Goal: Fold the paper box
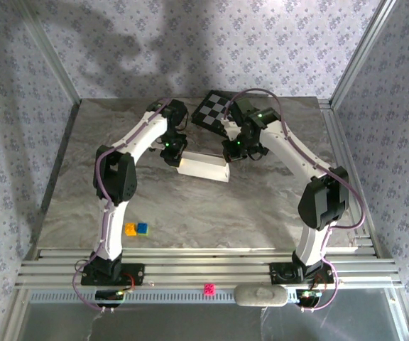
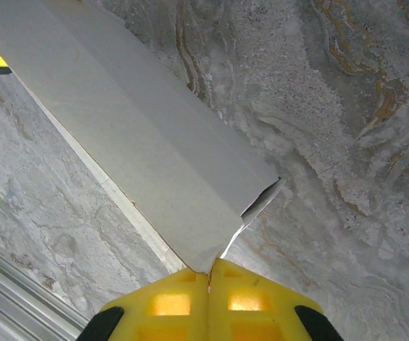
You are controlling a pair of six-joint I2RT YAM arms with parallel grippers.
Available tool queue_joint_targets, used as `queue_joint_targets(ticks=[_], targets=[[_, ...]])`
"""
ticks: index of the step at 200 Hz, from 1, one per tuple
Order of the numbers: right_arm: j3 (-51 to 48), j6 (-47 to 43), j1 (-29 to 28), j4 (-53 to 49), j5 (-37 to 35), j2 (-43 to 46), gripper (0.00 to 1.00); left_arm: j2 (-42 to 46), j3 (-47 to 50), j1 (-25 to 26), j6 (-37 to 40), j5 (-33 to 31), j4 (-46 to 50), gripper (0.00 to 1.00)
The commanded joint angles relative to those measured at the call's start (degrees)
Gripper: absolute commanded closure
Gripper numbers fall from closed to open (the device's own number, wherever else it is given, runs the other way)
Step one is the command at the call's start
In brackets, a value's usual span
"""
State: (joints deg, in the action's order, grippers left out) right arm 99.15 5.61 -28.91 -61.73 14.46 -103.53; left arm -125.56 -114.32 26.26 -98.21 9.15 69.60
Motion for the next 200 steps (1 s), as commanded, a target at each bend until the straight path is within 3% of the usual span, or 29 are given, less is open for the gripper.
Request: queue_joint_targets(ticks=[1,200], targets=[[2.79,1.71,-0.29,0.39,4.17,-0.95,1.0,-1.62,-1.78,1.53,-0.57,0.89,1.76,0.55],[1.78,-2.6,-2.47,1.24,-1.21,-2.38,1.0,0.3,-2.0,4.7,-1.23,5.4,1.68,0.5]])
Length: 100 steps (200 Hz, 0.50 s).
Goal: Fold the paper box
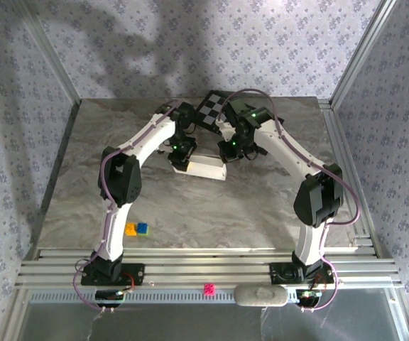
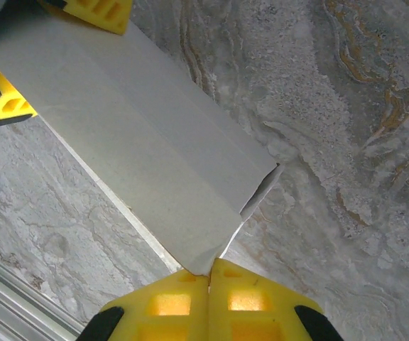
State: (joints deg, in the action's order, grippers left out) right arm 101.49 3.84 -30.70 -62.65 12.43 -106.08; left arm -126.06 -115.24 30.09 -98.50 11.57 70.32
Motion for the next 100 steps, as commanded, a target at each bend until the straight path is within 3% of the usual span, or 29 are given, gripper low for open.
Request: queue_joint_targets(ticks=[1,100], targets=[[-0.57,-0.79,-0.68,2.17,0.79,0.17,1.0,0.81,-1.06,0.86,-0.97,3.0,0.96,0.5],[0.44,0.85,-0.43,1.17,4.68,-0.44,1.0,-1.46,-5.39,2.43,-1.36,2.35,2.2,0.52]])
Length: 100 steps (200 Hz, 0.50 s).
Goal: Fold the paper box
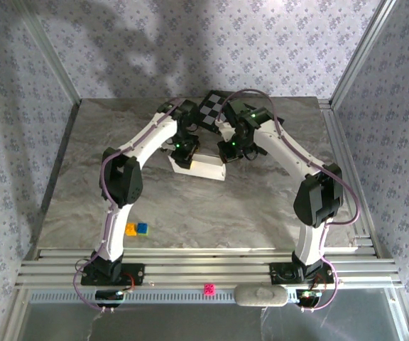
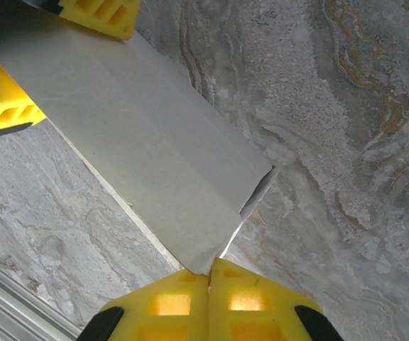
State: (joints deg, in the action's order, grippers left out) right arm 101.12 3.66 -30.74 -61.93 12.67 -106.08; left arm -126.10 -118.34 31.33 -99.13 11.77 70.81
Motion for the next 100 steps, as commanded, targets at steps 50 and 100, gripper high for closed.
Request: queue_joint_targets(ticks=[50,100], targets=[[1.49,1.7,0.51,-0.28,5.53,-0.73,1.0,-1.91,-3.03,1.61,-0.67,2.06,1.58,0.52],[2.72,3.17,1.01,-0.51,7.84,-1.23,1.0,-2.26,-4.0,2.57,-0.89,1.85,2.28,0.53]])
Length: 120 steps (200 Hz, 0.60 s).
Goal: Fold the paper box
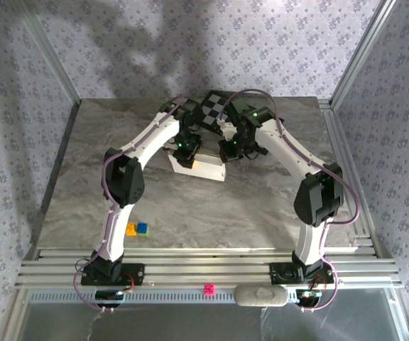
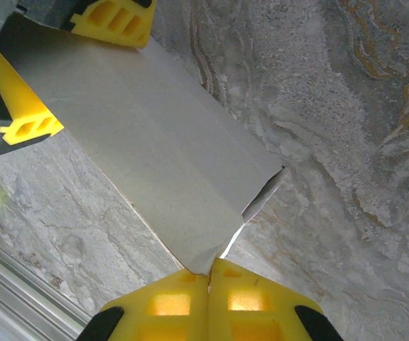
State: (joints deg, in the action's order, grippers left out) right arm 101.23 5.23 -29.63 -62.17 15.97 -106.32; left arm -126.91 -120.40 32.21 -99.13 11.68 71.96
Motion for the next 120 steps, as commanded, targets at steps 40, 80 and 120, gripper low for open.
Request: queue_joint_targets(ticks=[40,80,120], targets=[[3.08,5.16,1.04,-0.09,6.79,-1.38,1.0,-1.94,-2.11,1.85,-0.88,2.05,1.07,0.53],[5.13,5.2,1.36,-1.87,6.97,-2.39,1.0,-2.37,-3.23,1.82,-0.81,2.16,1.33,0.52],[7.77,6.27,1.41,-3.85,7.15,-4.0,1.0,-2.67,-3.7,1.9,-0.71,2.28,1.51,0.52]])
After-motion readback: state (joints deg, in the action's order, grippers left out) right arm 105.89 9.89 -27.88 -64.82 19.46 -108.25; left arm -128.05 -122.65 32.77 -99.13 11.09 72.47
